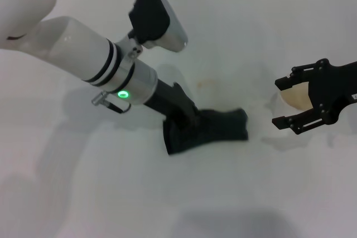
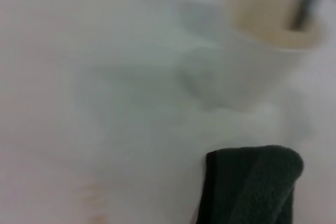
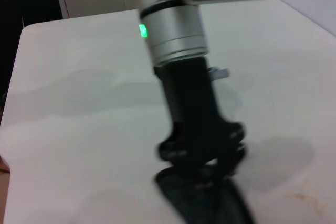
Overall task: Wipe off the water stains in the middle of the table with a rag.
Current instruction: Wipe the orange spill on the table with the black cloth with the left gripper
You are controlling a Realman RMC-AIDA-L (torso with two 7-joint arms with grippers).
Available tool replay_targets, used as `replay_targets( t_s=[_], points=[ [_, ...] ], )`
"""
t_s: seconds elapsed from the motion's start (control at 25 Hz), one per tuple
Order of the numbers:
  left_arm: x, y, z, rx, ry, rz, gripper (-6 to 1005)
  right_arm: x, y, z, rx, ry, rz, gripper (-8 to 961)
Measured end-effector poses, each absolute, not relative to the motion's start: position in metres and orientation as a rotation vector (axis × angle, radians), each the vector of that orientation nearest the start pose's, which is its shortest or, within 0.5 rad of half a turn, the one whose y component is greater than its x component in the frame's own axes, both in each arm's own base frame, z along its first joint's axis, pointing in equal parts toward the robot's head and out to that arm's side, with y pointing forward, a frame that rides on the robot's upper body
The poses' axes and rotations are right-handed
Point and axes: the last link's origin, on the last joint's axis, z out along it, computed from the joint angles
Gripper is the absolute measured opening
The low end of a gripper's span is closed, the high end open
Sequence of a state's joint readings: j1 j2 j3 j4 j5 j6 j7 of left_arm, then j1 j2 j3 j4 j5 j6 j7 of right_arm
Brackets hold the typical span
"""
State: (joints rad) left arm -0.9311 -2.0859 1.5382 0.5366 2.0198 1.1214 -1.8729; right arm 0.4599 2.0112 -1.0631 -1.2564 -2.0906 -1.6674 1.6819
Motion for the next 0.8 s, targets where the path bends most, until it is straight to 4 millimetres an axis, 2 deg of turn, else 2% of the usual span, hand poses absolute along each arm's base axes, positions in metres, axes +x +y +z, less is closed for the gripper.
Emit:
replay_targets(
  t_s=[0.2,0.48,0.52,0.64,0.8],
  points=[
    [-0.171,0.394,-0.11,-2.903,-0.507,0.228,90,0.21,0.332,0.05,-2.941,0.236,0.127,841],
    [-0.182,0.41,-0.102,-2.749,-0.584,0.255,92,0.211,0.332,0.049,-2.939,0.242,0.128,840],
    [-0.186,0.419,-0.095,-2.689,-0.618,0.235,92,0.211,0.332,0.049,-2.939,0.243,0.128,840],
    [-0.19,0.427,-0.084,-2.625,-0.683,0.17,93,0.211,0.332,0.049,-2.938,0.243,0.128,840],
    [-0.191,0.431,-0.074,-2.588,-0.706,0.111,94,0.211,0.332,0.049,-2.938,0.244,0.128,840]
  ],
)
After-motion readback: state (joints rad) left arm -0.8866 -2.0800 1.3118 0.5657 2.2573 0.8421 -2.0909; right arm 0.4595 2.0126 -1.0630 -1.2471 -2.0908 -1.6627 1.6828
